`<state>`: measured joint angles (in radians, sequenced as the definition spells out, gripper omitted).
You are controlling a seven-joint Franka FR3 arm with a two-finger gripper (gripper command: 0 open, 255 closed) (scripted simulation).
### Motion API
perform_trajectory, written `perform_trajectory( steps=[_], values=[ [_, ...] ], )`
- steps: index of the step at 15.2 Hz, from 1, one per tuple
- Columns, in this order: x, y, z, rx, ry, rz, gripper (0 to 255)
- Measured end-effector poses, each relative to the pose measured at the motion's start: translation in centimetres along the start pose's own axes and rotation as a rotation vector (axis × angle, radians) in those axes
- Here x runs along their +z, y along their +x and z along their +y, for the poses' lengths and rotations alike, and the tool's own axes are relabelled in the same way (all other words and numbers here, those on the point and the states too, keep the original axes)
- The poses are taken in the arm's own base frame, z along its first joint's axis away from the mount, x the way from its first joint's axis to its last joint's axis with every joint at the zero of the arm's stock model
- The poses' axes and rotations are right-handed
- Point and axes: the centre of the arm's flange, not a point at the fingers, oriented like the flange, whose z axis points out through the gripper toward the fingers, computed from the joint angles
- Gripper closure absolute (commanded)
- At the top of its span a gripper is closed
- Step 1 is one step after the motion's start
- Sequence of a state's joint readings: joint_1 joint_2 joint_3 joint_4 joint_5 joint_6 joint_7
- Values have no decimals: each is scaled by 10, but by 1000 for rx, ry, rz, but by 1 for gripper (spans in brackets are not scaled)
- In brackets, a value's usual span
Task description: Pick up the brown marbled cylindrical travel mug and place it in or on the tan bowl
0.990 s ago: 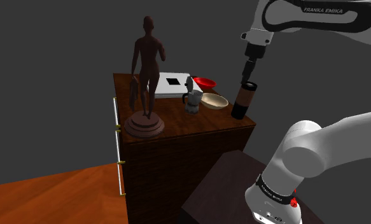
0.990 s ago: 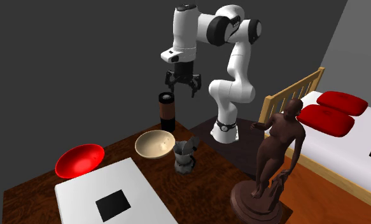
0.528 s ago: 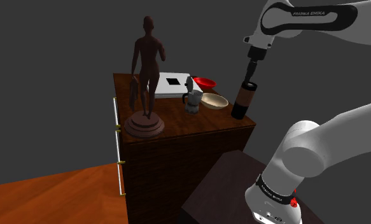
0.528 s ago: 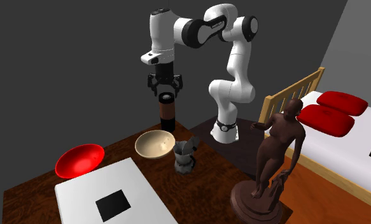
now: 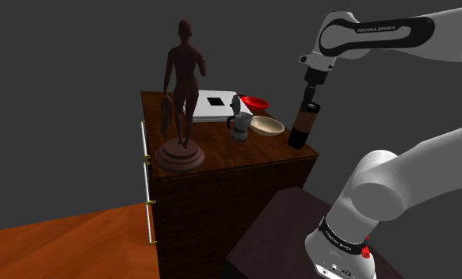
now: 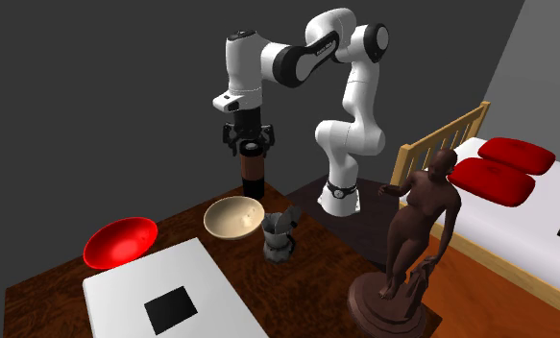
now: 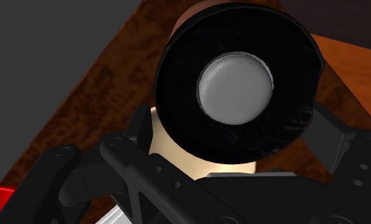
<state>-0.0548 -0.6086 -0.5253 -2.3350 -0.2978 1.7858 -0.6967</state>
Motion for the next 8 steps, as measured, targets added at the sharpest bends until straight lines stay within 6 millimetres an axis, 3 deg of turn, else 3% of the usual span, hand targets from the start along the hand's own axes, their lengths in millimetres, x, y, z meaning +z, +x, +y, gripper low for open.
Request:
perform_trajectory(
  steps=[5, 6, 8],
  values=[
    [2, 1, -1, -1, 0, 0, 0],
    [2, 1, -1, -2, 0, -1, 255],
    [2, 1, -1, -2, 0, -1, 255]
  ],
)
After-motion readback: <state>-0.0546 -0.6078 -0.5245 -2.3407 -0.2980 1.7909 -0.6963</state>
